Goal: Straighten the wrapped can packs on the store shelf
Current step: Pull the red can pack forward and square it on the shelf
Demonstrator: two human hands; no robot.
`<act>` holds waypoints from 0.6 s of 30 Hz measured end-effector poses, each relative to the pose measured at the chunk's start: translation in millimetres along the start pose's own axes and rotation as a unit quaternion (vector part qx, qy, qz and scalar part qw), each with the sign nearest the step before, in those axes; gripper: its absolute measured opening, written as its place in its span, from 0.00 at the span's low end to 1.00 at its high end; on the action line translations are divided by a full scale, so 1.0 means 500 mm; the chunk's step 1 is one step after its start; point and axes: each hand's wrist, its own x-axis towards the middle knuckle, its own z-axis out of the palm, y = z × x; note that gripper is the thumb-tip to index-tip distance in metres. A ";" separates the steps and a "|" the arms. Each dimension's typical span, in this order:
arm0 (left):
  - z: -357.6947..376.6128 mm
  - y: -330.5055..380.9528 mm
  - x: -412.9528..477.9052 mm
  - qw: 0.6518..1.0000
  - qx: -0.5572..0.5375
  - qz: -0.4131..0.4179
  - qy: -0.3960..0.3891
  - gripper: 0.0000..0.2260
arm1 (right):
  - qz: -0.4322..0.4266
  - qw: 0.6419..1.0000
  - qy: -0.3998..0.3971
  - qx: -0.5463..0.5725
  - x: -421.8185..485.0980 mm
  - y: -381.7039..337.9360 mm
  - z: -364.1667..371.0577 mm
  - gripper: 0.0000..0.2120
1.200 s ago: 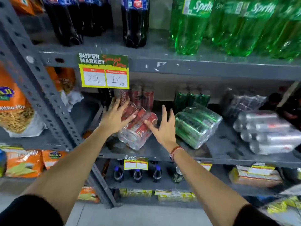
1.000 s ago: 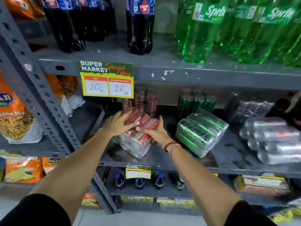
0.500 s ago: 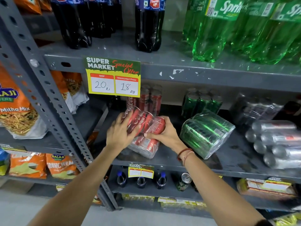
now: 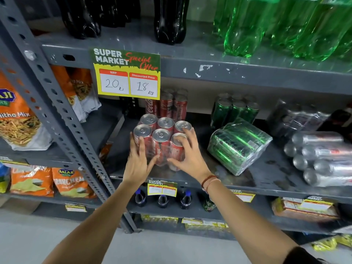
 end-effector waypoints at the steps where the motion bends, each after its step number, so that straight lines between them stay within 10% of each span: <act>1: -0.011 0.007 -0.001 1.000 0.002 -0.012 -0.005 0.38 | 0.001 1.000 0.013 0.015 0.001 -0.002 -0.006 0.33; 5: -0.026 0.100 -0.045 0.990 -0.064 -0.117 0.039 0.41 | 0.084 0.983 0.095 0.132 0.041 -0.023 -0.033 0.33; 9: 0.012 0.241 -0.067 0.969 -0.175 -0.171 0.025 0.50 | 0.176 0.967 -0.013 0.183 0.112 -0.012 -0.058 0.29; 18: 0.002 0.177 0.008 0.959 -0.206 -0.188 0.056 0.50 | 0.139 0.978 0.043 0.150 0.042 -0.013 -0.040 0.19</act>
